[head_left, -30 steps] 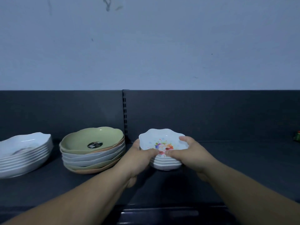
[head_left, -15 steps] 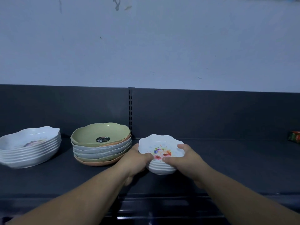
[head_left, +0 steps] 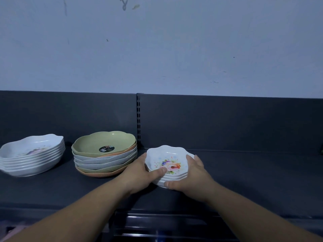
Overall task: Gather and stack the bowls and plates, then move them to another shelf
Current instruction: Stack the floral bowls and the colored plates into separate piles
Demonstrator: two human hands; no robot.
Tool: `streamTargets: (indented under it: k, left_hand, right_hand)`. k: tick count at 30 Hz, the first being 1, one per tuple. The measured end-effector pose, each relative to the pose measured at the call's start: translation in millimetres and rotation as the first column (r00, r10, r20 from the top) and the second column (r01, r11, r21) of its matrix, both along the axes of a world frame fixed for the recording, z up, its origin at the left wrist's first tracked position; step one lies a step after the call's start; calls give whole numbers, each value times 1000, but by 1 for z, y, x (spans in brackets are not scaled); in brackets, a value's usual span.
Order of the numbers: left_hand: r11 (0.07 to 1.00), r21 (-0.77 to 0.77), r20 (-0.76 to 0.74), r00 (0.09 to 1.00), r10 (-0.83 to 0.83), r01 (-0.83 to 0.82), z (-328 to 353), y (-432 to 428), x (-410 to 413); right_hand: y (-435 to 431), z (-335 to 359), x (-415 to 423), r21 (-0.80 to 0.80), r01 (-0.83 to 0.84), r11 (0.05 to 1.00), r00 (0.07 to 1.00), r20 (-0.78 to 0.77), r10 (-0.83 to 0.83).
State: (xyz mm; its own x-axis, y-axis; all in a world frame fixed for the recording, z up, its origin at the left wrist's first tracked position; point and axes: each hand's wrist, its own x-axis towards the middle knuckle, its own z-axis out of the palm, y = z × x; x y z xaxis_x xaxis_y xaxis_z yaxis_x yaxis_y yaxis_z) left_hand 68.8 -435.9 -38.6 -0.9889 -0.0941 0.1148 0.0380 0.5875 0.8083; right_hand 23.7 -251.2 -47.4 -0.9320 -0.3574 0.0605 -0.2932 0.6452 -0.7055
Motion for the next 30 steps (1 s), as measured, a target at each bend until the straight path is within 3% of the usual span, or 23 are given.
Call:
streamTargets:
  k: [7, 10, 15, 18, 23, 30]
  left_hand:
    - [988, -154, 46, 999, 27, -20, 11, 0, -11]
    - [968, -247, 18, 999, 48, -42, 23, 8, -16]
    - [907, -421, 196, 978, 65, 24, 38, 10, -40]
    - [892, -449, 259, 963, 70, 56, 39, 10, -51]
    - [864, -497, 242, 969, 50, 80, 36, 8, -57]
    - [920, -387, 195, 980, 23, 56, 28, 3, -56]
  right_hand:
    - [11, 12, -8, -64, 3, 998, 1000, -28, -5]
    - [15, 25, -20, 31, -53, 998, 999, 10, 53]
    - [19, 38, -33, 151, -135, 979, 989, 85, 123]
    - [17, 40, -36, 157, -153, 976, 985, 106, 137]
    - [13, 38, -36, 152, -158, 976, 984, 102, 143]
    - [12, 33, -34, 124, -132, 984, 989, 90, 121]
